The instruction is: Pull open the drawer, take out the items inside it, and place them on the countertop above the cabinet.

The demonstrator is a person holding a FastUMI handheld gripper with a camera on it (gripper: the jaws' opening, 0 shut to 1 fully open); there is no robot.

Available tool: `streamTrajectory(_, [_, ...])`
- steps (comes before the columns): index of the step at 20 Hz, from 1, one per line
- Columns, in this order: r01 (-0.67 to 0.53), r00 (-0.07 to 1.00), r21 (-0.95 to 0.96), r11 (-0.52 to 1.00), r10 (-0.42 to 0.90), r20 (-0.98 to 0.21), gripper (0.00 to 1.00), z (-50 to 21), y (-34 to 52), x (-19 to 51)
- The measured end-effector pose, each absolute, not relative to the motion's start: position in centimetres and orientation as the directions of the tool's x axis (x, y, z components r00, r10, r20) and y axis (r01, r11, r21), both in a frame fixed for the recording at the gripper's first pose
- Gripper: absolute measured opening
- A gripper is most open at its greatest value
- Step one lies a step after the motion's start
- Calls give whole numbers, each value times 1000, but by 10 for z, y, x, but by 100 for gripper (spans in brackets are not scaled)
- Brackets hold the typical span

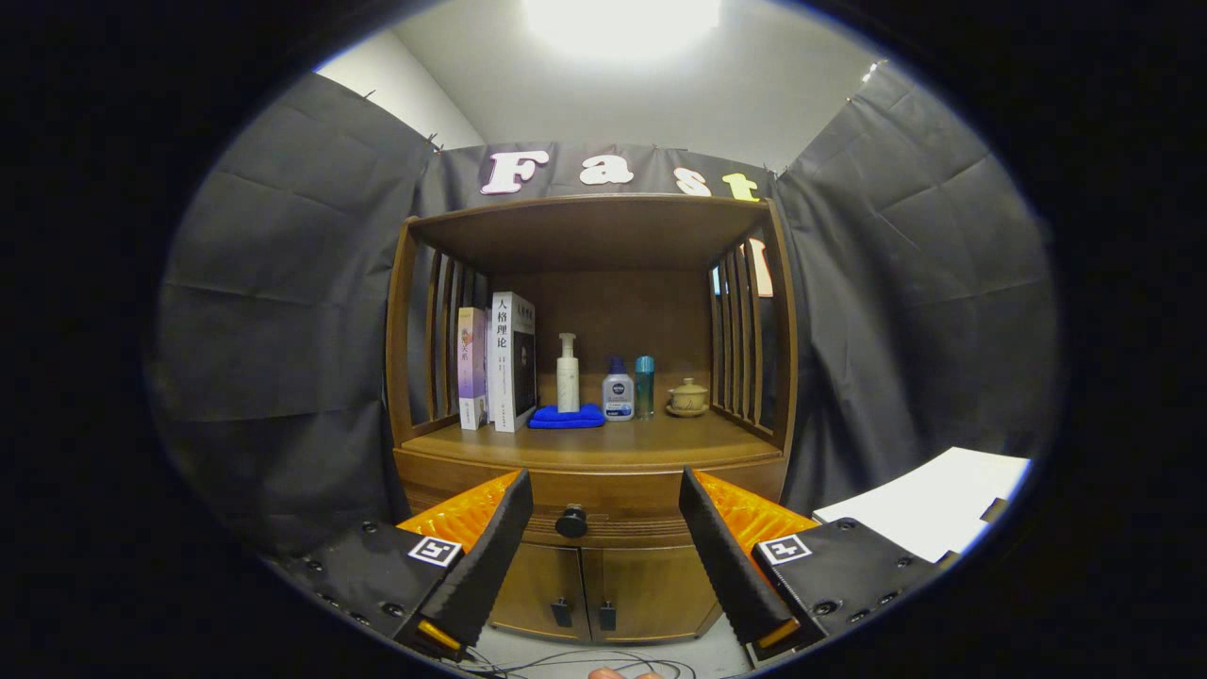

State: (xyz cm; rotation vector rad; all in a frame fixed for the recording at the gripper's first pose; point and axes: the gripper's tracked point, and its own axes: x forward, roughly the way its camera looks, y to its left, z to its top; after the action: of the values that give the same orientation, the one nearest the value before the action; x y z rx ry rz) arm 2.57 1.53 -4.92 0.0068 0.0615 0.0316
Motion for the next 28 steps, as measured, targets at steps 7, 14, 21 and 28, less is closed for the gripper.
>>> streamTrajectory(7, [-96,987,18,995,97,-129,98,-87,33,44])
streamTrajectory(14, [-101,978,-19,995,96,-187,98,-120,44,85])
streamTrajectory(21, [-92,964,4,996,90,-251,98,-163,49,143])
streamTrajectory(28, [-76,954,2,997,73,-291,98,-196,55,178])
